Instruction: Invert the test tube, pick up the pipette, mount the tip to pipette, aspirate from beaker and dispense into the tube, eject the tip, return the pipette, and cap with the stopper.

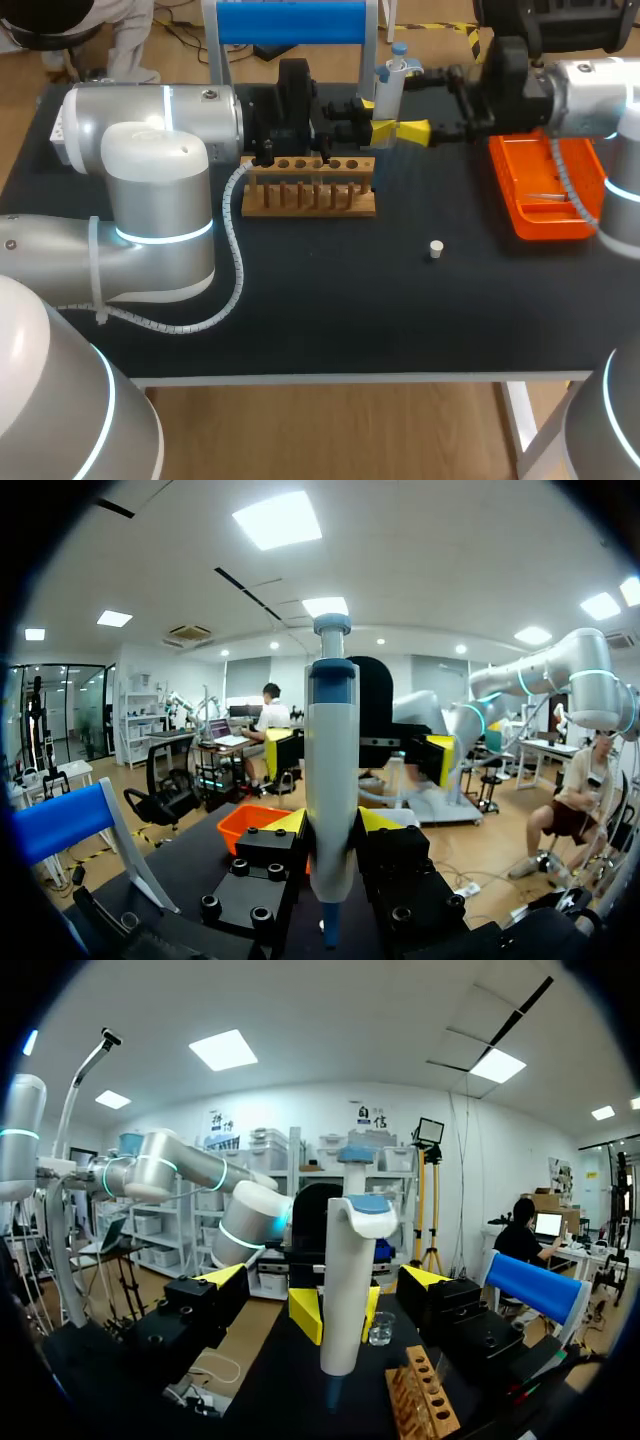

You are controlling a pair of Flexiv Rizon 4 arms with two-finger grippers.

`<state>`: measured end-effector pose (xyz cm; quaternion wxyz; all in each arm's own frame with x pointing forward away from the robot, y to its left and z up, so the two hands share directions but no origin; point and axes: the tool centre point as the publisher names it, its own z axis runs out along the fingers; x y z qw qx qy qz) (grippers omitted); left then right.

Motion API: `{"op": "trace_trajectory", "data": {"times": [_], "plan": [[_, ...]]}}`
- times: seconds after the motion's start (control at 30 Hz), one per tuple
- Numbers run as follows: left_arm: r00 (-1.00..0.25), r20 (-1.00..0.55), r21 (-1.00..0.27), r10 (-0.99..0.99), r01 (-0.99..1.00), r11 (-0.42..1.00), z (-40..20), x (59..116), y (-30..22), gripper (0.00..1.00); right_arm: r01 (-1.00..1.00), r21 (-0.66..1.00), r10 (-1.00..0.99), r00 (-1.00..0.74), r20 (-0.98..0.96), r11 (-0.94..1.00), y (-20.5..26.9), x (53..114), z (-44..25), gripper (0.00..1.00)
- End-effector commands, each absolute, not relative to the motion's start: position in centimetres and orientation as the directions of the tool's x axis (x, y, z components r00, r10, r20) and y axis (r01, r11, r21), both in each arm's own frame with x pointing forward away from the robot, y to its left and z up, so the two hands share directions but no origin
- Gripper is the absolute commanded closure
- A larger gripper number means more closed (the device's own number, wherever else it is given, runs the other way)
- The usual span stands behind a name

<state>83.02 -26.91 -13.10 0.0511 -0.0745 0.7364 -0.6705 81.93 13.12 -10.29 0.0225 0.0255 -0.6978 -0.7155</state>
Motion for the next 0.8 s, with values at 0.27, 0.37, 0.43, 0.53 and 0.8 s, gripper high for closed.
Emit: {"op": "trace_trajectory", "data": {"times": [0.27,0.37,0.43,0.53,0.8], "plan": [[-0.984,0.026,-0.995,-0.178,-0.042,0.092,-13.0,83.1,-27.0,1.00,-0.016,1.000,-0.046,-0.999,-0.015,0.022,4.3,85.6,-11.4,0.00],[-0.984,0.026,-0.995,-0.178,-0.042,0.092,-13.0,83.1,-27.0,1.00,-0.013,0.998,-0.008,-1.000,-0.012,0.056,2.9,87.5,-12.2,0.00],[-0.984,0.026,-0.995,-0.178,-0.042,0.092,-13.0,83.1,-27.0,1.00,-0.014,0.997,0.014,-1.000,-0.015,0.080,2.3,88.8,-12.7,0.00],[-0.984,0.026,-0.995,-0.178,-0.042,0.092,-13.0,83.1,-27.0,1.00,-0.006,0.994,0.044,-0.999,-0.011,0.107,1.8,90.9,-13.4,0.00],[-0.984,0.026,-0.995,-0.178,-0.042,0.092,-13.0,83.1,-27.0,1.00,-0.003,0.984,0.082,-0.996,-0.018,0.177,3.2,95.2,-15.1,0.00]]}}
